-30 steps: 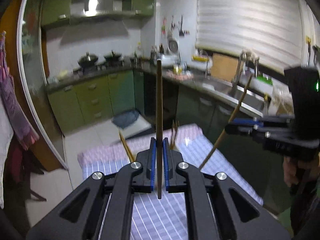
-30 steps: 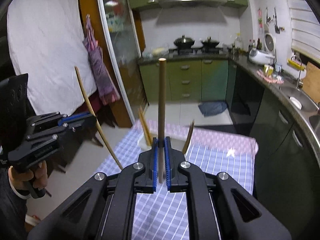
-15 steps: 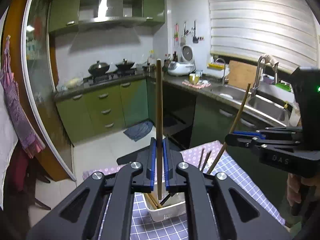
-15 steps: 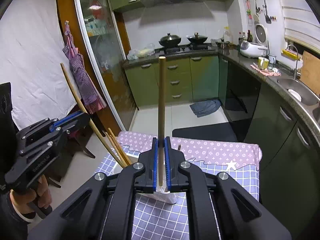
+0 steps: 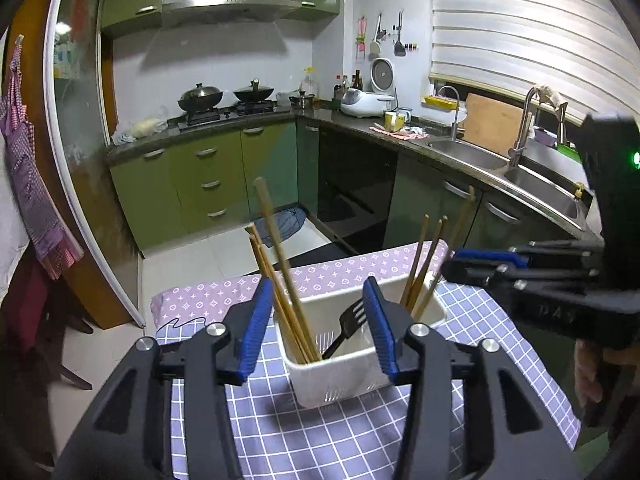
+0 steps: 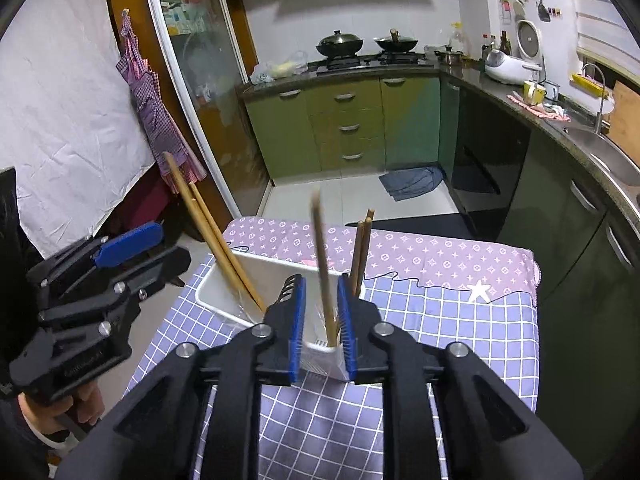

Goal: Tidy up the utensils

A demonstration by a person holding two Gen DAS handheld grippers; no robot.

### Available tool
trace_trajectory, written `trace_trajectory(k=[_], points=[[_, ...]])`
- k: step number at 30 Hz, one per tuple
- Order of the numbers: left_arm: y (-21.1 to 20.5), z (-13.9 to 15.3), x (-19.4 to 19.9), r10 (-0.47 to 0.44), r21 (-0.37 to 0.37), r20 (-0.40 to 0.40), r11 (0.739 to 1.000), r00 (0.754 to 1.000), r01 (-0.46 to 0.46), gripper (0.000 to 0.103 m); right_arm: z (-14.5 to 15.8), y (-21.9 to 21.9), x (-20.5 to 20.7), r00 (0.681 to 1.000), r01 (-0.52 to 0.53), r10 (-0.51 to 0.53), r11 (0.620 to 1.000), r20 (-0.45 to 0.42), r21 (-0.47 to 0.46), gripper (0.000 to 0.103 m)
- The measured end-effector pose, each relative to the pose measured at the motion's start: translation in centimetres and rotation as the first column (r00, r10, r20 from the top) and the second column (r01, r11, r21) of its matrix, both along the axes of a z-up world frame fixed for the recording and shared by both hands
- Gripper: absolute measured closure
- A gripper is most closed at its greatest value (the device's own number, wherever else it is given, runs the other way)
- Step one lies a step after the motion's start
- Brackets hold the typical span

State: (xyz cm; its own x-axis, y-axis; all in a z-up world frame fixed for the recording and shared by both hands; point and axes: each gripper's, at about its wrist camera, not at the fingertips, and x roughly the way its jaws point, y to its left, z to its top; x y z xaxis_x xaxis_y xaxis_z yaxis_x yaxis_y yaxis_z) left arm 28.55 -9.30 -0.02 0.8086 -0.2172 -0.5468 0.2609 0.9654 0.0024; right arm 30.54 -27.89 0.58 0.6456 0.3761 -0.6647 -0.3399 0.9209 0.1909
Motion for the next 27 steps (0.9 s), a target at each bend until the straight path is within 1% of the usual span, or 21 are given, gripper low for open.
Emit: trace_trajectory(k=[1, 3, 4, 5, 6, 7, 8, 9, 11, 13, 14, 16, 17, 19, 23, 25, 27], points=[[0.2, 0.0, -0.5, 0.0, -0.009, 0.003, 1.0, 1.0, 0.0, 0.048, 0.3, -0.2, -0.4, 1.0, 0.001, -0.001, 1.0, 0.007, 0.005, 0.086], [0.9, 0.1, -1.9, 0.01, -0.036, 0.013, 0.999, 1.0, -0.01, 0.037, 1.1, -0.8, -2.4, 0.999, 0.005, -0.006, 1.0, 0.037, 0.025, 0.086], [1.3, 0.3, -2.8, 0.018, -0.049, 0.023, 0.999, 1.0, -0.017, 0.033, 1.4, -1.3, -3.5, 0.998, 0.013, -0.015, 0.999, 0.054, 0.035, 0.085], [1.9, 0.3, -4.2, 0.033, -0.064, 0.04, 0.997, 0.999, -0.031, 0.022, 1.6, -1.8, -5.3, 0.996, 0.025, -0.029, 0.999, 0.081, 0.043, 0.083], [2.4, 0.1, -5.3, 0.045, -0.072, 0.055, 0.997, 0.997, -0.041, 0.016, 1.6, -2.2, -6.9, 0.994, 0.032, -0.036, 0.998, 0.1, 0.048, 0.08], [2.7, 0.0, -6.4, 0.047, -0.077, 0.064, 0.996, 0.997, -0.042, 0.009, 1.4, -2.5, -8.3, 0.993, 0.038, -0.044, 0.998, 0.114, 0.051, 0.071], [3.1, -0.6, -7.9, 0.054, -0.079, 0.075, 0.996, 0.996, -0.048, 0.006, 0.9, -2.9, -10.1, 0.99, 0.048, -0.054, 0.998, 0.13, 0.051, 0.061], [3.4, -1.2, -9.2, 0.079, -0.074, 0.081, 0.995, 0.994, -0.073, 0.006, 0.2, -3.0, -11.6, 0.988, 0.052, -0.059, 0.997, 0.145, 0.049, 0.055], [3.8, -2.4, -11.3, 0.095, -0.074, 0.08, 0.993, 0.992, -0.089, 0.006, -1.5, -3.1, -14.7, 0.981, 0.072, -0.077, 0.997, 0.176, 0.035, 0.033], [3.9, -3.5, -13.0, 0.118, -0.079, 0.071, 0.991, 0.99, -0.112, 0.006, -3.0, -3.2, -16.9, 0.973, 0.103, -0.105, 0.994, 0.203, 0.025, 0.019], [3.9, -3.8, -13.8, 0.124, -0.077, 0.067, 0.99, 0.99, -0.119, 0.006, -3.9, -3.3, -18.3, 0.965, 0.127, -0.129, 0.992, 0.228, 0.023, 0.014], [3.7, -4.4, -15.7, 0.129, -0.068, 0.07, 0.99, 0.989, -0.124, 0.006, -4.7, -3.5, -20.4, 0.951, 0.15, -0.153, 0.988, 0.267, 0.034, 0.009], [3.6, -4.4, -16.7, 0.137, -0.059, 0.075, 0.989, 0.988, -0.133, 0.006, -4.8, -3.6, -21.1, 0.946, 0.158, -0.162, 0.987, 0.279, 0.037, 0.004], [3.8, -4.0, -18.4, 0.153, -0.062, 0.085, 0.987, 0.985, -0.148, 0.006, -4.7, -3.8, -23.2, 0.932, 0.18, -0.179, 0.983, 0.315, 0.025, 0.005], [4.5, -2.2, -23.0, 0.184, -0.082, 0.121, 0.981, 0.976, -0.174, 0.006, -3.3, -4.6, -28.4, 0.897, 0.218, -0.205, 0.976, 0.391, 0.01, 0.005], [4.8, -1.2, -24.8, 0.19, -0.093, 0.129, 0.979, 0.973, -0.179, 0.006, -2.7, -5.0, -30.7, 0.89, 0.239, -0.22, 0.971, 0.4, 0.002, 0.005], [4.8, -0.6, -26.4, 0.186, -0.092, 0.14, 0.98, 0.972, -0.175, 0.006, -2.2, -5.3, -32.9, 0.891, 0.234, -0.222, 0.972, 0.395, 0.02, 0.005]])
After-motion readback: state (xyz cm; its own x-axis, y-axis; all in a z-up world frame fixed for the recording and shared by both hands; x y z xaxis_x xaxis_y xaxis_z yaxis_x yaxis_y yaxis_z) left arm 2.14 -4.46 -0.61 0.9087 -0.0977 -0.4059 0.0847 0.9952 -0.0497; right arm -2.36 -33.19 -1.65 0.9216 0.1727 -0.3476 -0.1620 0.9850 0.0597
